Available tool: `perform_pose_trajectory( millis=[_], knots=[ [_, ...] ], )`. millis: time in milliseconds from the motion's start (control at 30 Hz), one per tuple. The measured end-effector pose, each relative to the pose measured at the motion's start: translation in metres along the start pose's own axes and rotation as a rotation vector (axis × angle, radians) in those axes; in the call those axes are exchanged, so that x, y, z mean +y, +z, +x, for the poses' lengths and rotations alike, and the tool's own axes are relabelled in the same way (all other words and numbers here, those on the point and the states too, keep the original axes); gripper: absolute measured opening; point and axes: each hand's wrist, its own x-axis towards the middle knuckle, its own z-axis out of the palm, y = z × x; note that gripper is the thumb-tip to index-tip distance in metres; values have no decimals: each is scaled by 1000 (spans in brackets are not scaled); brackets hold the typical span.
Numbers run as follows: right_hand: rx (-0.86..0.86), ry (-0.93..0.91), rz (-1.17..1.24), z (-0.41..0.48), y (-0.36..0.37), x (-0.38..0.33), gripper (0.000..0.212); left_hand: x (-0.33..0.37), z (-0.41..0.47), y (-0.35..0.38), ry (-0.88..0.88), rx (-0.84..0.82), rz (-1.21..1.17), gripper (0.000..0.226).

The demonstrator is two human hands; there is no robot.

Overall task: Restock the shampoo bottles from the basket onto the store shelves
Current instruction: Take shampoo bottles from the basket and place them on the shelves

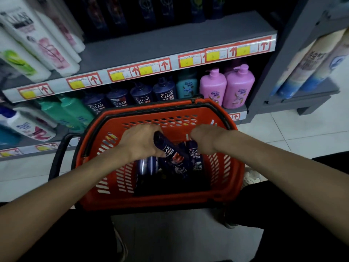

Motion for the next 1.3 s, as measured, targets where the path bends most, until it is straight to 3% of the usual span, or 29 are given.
perform_pose_trajectory(
  millis=[300,467,733,900,1133,1300],
  knots=[
    [117,-50,314,-1,-47,-55,79,-30,-42,-42,-229,319,-971,44],
    [178,-69,385,6,-38,-81,77,-39,-50,-54,-343,336,-1223,48],
    [480,-4,400,24,-14,-104,91,-48,-51,-71,-449,375,-1435,45],
    [610,-45,425,25,-17,-114,75,-47,-49,-69,-506,460,-1491,35],
    [523,-109,834,19,-34,-110,60,-39,-51,-77,-387,587,-1302,45],
    [303,-70,1326,10,-40,-107,40,-29,-58,-78,-291,535,-1289,49]
  ],
)
